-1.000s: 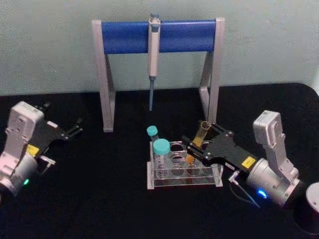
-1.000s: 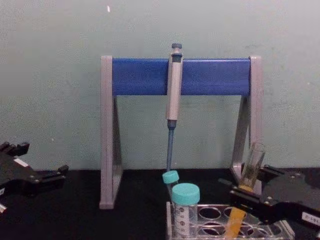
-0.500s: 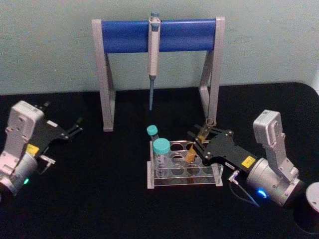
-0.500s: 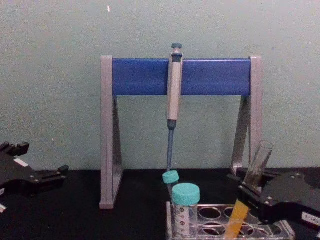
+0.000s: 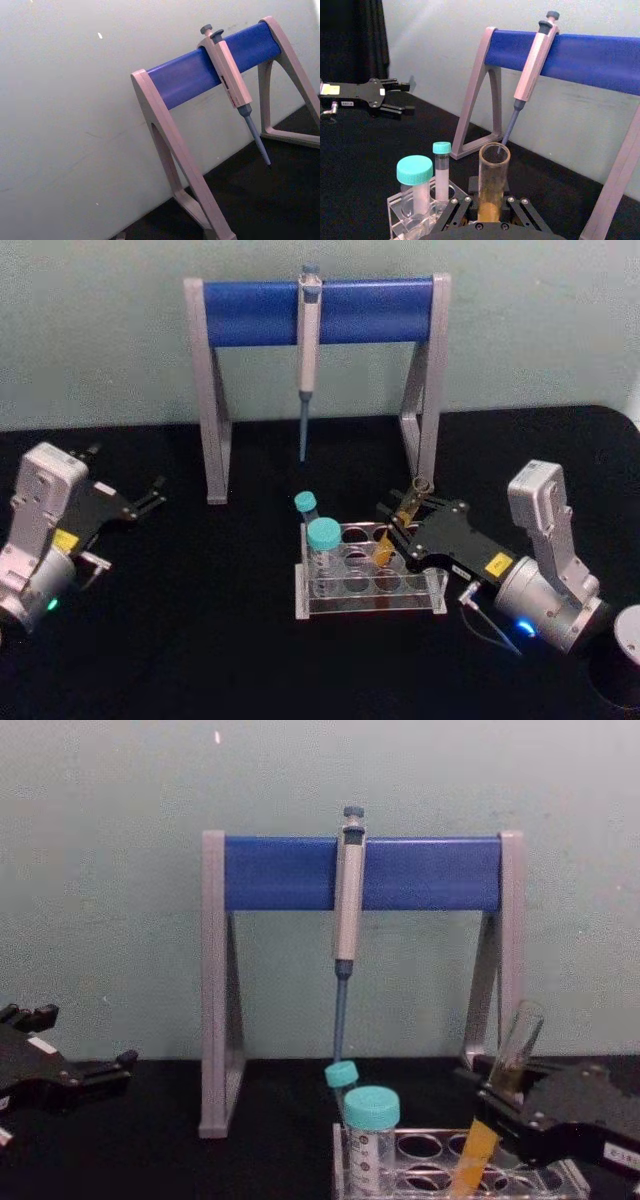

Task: Pick up the test tube from the test tube rack, shake it, then place it back into the test tube rack.

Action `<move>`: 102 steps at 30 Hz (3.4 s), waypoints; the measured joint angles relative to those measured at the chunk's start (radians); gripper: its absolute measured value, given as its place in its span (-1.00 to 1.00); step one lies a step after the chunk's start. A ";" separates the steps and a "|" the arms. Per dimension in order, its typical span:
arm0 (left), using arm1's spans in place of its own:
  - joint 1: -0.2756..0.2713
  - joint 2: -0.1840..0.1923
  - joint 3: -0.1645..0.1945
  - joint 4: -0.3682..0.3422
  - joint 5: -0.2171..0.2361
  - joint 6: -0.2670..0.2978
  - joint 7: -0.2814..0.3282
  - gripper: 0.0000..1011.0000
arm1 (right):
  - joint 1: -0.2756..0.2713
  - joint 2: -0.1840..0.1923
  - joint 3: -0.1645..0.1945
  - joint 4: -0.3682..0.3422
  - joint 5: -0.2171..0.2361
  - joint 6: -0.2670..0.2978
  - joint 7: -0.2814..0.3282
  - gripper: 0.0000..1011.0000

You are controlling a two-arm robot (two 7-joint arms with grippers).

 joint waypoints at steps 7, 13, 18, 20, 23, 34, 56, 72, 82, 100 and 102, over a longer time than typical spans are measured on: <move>0.000 0.000 0.000 0.000 0.000 0.000 0.000 0.98 | 0.001 0.007 -0.002 -0.019 -0.007 0.017 -0.001 -0.56; 0.000 0.000 0.000 0.000 0.000 0.000 0.000 0.98 | 0.005 0.015 -0.003 -0.039 -0.005 0.042 0.006 -0.56; 0.000 0.000 0.000 0.000 0.000 0.000 0.000 0.98 | 0.005 0.024 -0.004 -0.060 0.000 0.059 0.008 -0.56; 0.000 0.000 0.000 0.000 0.000 0.000 0.000 0.98 | 0.005 0.028 -0.004 -0.070 0.001 0.063 0.008 -0.56; 0.000 0.000 0.000 0.000 0.000 0.000 0.000 0.98 | 0.005 0.033 -0.002 -0.084 0.002 0.068 0.006 -0.56; 0.000 0.000 0.000 0.000 0.000 0.000 0.000 0.98 | 0.001 0.053 0.013 -0.136 0.013 0.090 -0.003 -0.56; 0.000 0.000 0.000 0.000 0.000 0.000 0.000 0.98 | 0.003 0.085 0.020 -0.195 0.080 0.130 0.009 -0.56; 0.000 0.000 0.000 0.000 0.000 0.000 0.000 0.98 | 0.005 0.086 0.017 -0.196 0.080 0.127 0.012 -0.56; 0.000 0.000 0.000 0.000 0.000 0.000 0.000 0.98 | 0.031 0.078 -0.010 -0.178 0.069 0.131 0.014 -0.56; 0.000 0.000 0.000 0.000 0.000 0.000 0.000 0.98 | 0.090 0.048 0.011 -0.110 0.046 0.130 -0.033 -0.56; 0.000 0.000 0.000 0.000 0.000 0.000 0.000 0.98 | 0.079 0.059 0.021 -0.123 0.046 0.135 -0.036 -0.56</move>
